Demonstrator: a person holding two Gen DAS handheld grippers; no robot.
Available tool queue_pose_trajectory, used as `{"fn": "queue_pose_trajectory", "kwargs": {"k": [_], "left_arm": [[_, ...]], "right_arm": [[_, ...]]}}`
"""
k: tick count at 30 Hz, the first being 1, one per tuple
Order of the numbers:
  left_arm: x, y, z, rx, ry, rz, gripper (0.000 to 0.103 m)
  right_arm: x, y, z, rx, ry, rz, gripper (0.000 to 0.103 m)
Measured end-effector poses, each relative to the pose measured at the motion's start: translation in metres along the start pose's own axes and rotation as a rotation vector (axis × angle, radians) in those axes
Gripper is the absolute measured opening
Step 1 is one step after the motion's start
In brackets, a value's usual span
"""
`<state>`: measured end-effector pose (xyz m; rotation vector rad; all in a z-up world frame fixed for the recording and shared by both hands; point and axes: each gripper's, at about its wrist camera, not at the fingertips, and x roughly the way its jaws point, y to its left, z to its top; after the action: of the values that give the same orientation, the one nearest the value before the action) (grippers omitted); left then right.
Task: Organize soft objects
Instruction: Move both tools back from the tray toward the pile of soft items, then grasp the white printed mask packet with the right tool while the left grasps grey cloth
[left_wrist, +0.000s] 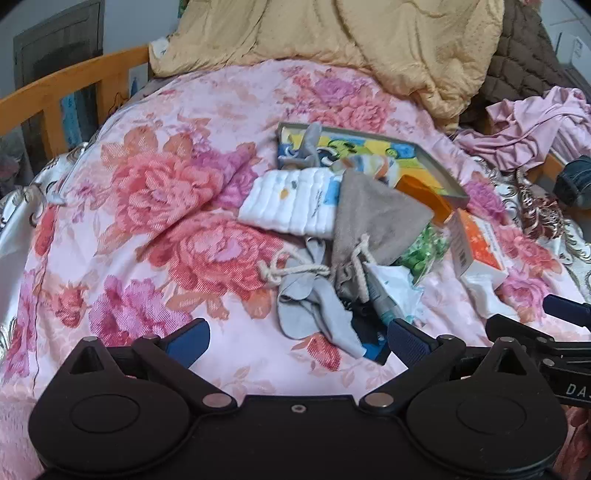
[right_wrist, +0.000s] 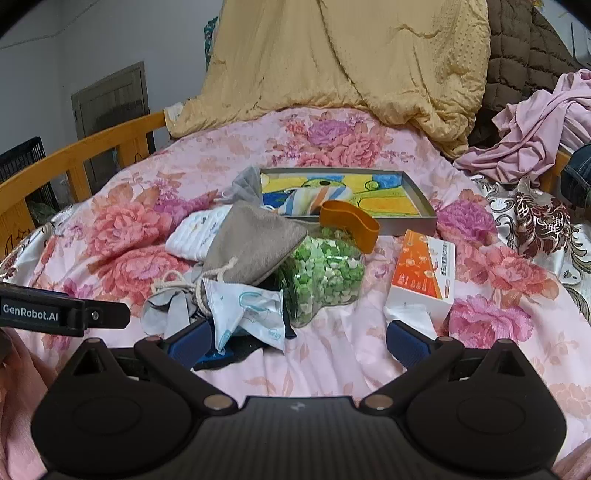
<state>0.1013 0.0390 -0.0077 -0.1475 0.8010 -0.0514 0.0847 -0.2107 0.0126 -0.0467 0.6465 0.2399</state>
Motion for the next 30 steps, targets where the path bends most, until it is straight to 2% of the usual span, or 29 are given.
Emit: {"fn": "queue_pose_trajectory", "kwargs": {"k": [6,14,25,30], "left_arm": [[0.003,0.000,0.000,0.000,0.021,0.011,0.102],[0.004,0.001,0.001,-0.004,0.033,0.010,0.102],[0.026,0.011,0.012,-0.070,0.134,-0.049,0.102],[0.040,0.013,0.018,-0.107,0.170,-0.081,0.102]], "right_arm": [[0.006,0.002,-0.002,-0.010,0.053,0.008,0.103],[0.015,0.006,0.000,-0.036,0.139,0.063,0.103],[0.029,0.028,0.013,-0.264,0.161,0.130,0.103],[0.042,0.031,0.016,-0.326,0.179,0.170,0.103]]}}
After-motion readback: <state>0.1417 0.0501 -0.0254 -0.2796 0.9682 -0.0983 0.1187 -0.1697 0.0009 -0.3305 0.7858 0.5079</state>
